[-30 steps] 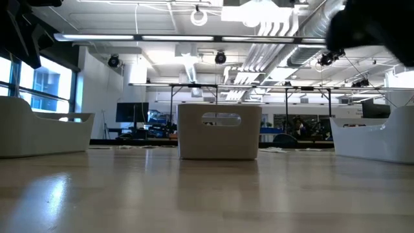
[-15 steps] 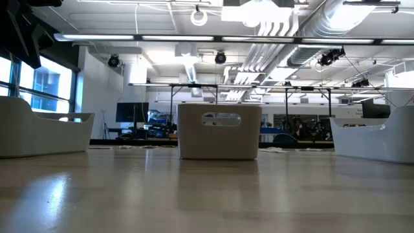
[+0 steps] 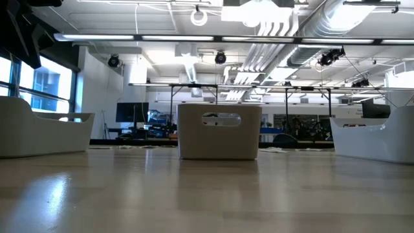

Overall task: Pick & Place First Aid Supplies
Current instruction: Put the ointment pack into the right gray bin

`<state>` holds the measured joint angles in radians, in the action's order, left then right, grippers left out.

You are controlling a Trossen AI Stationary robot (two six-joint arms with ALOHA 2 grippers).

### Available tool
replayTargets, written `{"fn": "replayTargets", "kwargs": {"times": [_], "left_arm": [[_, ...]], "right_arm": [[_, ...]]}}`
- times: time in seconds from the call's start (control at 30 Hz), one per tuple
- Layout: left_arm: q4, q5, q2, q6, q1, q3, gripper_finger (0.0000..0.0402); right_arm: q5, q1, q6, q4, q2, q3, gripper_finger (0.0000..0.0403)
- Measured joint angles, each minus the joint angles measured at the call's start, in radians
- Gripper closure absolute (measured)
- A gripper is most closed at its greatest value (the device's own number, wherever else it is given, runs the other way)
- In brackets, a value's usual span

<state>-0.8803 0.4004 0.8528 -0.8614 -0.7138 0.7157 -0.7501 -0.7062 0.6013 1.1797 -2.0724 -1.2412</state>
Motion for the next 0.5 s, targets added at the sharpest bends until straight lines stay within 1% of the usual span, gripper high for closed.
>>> {"fn": "replayTargets", "kwargs": {"times": [0.2, 0.33, 0.5], "left_arm": [[0.0, 0.0, 0.0, 0.0, 0.0, 0.0, 0.0273], [0.0, 0.0, 0.0, 0.0, 0.0, 0.0, 0.0273], [0.0, 0.0, 0.0, 0.0, 0.0, 0.0, 0.0273]], "right_arm": [[0.013, -0.035, -0.026, -0.026, 0.0, 0.032, 0.0258], [0.018, -0.052, 0.003, -0.095, 0.0, 0.034, 0.0257], [0.069, -0.057, 0.04, -0.137, 0.002, 0.033, 0.0259]]}}
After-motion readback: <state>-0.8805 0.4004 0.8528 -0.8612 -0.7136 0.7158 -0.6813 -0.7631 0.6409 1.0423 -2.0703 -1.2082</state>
